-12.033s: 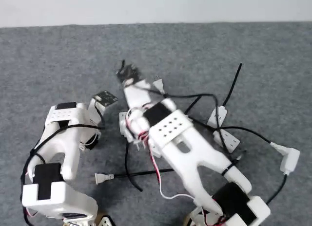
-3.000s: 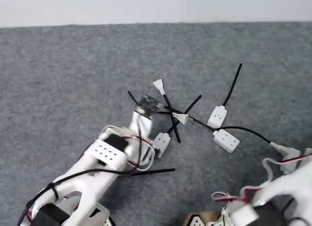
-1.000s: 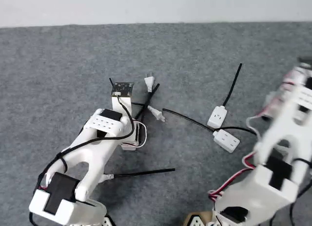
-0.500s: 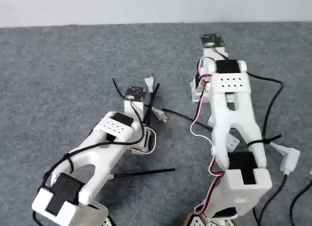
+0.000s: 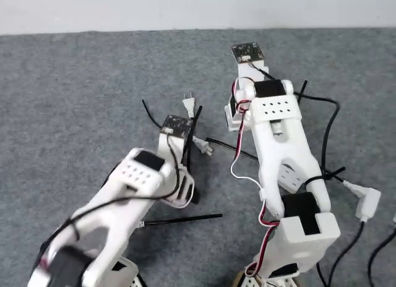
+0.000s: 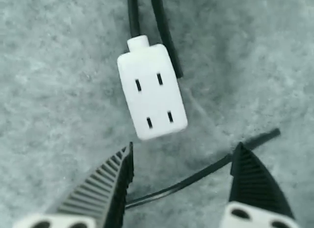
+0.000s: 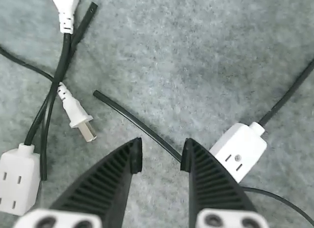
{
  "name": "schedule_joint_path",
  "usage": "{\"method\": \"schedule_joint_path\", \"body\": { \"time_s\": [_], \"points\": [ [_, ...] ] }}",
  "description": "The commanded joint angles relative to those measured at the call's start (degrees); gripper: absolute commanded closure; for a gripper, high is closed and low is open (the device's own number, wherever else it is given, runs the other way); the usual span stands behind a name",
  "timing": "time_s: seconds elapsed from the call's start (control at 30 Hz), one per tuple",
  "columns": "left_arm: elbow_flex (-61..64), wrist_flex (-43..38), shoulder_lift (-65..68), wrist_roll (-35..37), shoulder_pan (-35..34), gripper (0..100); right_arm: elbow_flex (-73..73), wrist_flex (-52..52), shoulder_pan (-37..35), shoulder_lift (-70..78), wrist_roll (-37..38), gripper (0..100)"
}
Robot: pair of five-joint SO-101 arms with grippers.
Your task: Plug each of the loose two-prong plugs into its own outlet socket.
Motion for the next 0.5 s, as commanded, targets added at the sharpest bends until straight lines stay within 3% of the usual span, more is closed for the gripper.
{"method": "schedule_joint_path", "body": {
  "time_s": [0.0,0.2,0.47],
  "points": [
    [4.44,-1.76,-14.15,-4.04,-2.99,70,0.62,-1.27,-0.75,-3.12,1.93,90.8],
    [8.66,-1.76,-27.25,-9.58,-18.11,70,3.52,-1.36,-4.88,-3.12,6.86,99.0],
    [8.48,-10.9,-18.81,-10.02,-33.49,70,9.58,-12.79,-8.75,-1.36,19.96,95.4]
  ]
}}
